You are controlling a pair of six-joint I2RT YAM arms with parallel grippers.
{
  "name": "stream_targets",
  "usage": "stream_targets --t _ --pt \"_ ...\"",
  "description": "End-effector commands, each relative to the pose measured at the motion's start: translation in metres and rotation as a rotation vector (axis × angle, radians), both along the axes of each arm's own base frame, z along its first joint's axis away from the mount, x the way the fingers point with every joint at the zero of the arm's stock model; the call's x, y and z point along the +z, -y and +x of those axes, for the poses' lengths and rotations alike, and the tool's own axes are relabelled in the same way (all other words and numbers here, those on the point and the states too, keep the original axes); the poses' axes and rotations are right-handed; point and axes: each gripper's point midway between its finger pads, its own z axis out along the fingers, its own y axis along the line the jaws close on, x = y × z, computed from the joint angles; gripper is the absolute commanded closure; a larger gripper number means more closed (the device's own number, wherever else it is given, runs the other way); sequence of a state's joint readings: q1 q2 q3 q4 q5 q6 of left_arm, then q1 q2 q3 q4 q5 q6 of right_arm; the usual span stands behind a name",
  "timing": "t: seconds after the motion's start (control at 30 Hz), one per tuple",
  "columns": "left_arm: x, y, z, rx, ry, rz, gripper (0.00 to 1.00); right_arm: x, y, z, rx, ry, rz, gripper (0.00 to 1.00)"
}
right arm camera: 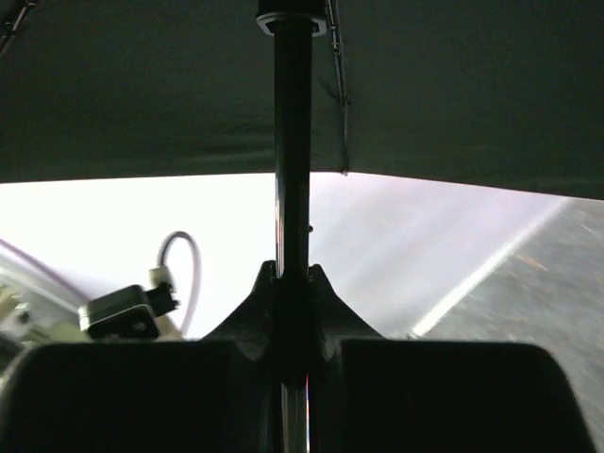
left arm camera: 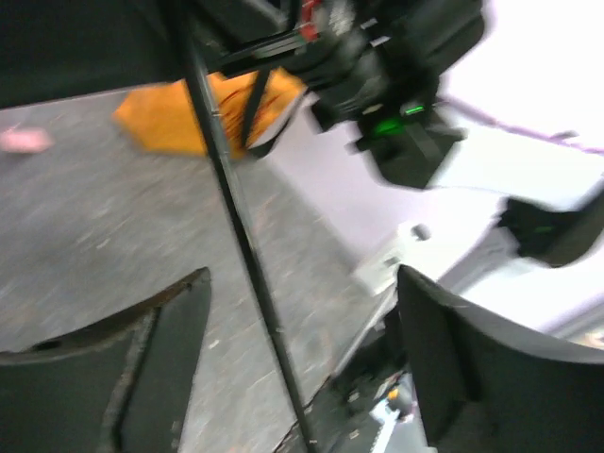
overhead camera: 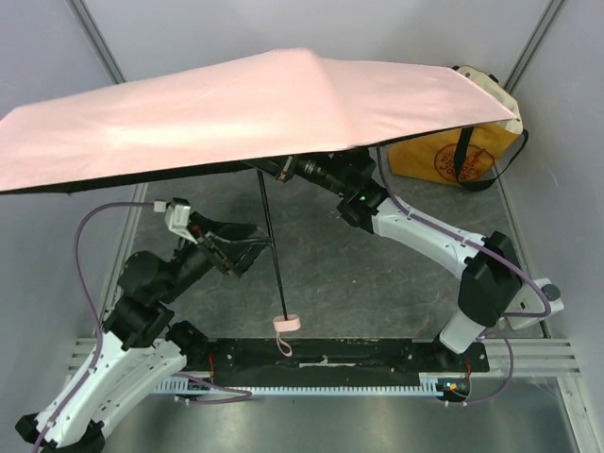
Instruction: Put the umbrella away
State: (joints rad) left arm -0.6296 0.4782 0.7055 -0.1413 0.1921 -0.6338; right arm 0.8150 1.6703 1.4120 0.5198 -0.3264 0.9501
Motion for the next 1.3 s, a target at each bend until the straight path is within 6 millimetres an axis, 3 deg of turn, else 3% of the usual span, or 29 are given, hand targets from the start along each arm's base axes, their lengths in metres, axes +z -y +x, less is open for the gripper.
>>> stream_targets --t 0.0,0.13,0.23,0.33,0.47,0.5,0.57,0.6,0.63,0.7,0.8,1.0,1.03,1.13,1.27 --pt "0.05 0.014 -0.031 -0.175 0.141 -0.185 0.07 0.134 0.051 -0.078 0.215 0.261 0.369 1.0" --pt "0.054 0.025 -0.032 -0.241 0.104 -0.244 0.06 0.151 0.067 -0.092 0.293 0.249 0.509 1.0" --pt "0.077 0.036 -0.049 -0.402 0.157 -0.383 0.05 0.146 0.073 -0.093 0.32 0.216 0.579 1.0" --pt "0.082 0.051 -0.048 -0.49 0.145 -0.376 0.05 0.142 0.076 -0.097 0.353 0.207 0.61 1.0" --pt "0.084 0.063 -0.044 -0.552 0.132 -0.391 0.26 0.133 0.078 -0.096 0.327 0.194 0.598 1.0" --pt "0.086 0.064 -0.044 -0.565 0.146 -0.393 0.36 0.13 0.076 -0.095 0.321 0.188 0.589 1.0" --pt "0.086 0.065 -0.045 -0.569 0.182 -0.375 0.69 0.121 0.073 -0.092 0.308 0.171 0.562 1.0" --pt "0.085 0.065 -0.042 -0.548 0.189 -0.354 0.95 0.116 0.07 -0.089 0.294 0.165 0.532 1.0" --pt "0.082 0.063 -0.035 -0.497 0.173 -0.338 0.98 0.108 0.065 -0.084 0.272 0.134 0.489 1.0" --pt "0.069 0.058 -0.018 -0.371 0.126 -0.295 0.98 0.097 0.062 -0.075 0.201 0.142 0.411 0.95" --pt "0.059 0.043 -0.002 -0.209 0.098 -0.276 0.98 0.066 0.056 -0.056 0.058 0.085 0.239 0.78" --pt "0.056 0.028 0.02 -0.005 0.109 -0.154 0.98 0.022 0.061 -0.008 -0.277 -0.008 -0.082 0.3" --pt "0.058 0.027 0.022 0.011 0.128 -0.13 0.98 0.021 0.06 -0.002 -0.303 -0.009 -0.097 0.24" --pt "0.054 0.023 0.034 0.078 0.14 -0.051 0.98 0.032 0.051 0.009 -0.341 0.004 -0.099 0.23" --pt "0.051 0.021 0.04 0.103 0.142 0.005 0.99 0.066 0.041 0.023 -0.377 0.035 -0.056 0.23"
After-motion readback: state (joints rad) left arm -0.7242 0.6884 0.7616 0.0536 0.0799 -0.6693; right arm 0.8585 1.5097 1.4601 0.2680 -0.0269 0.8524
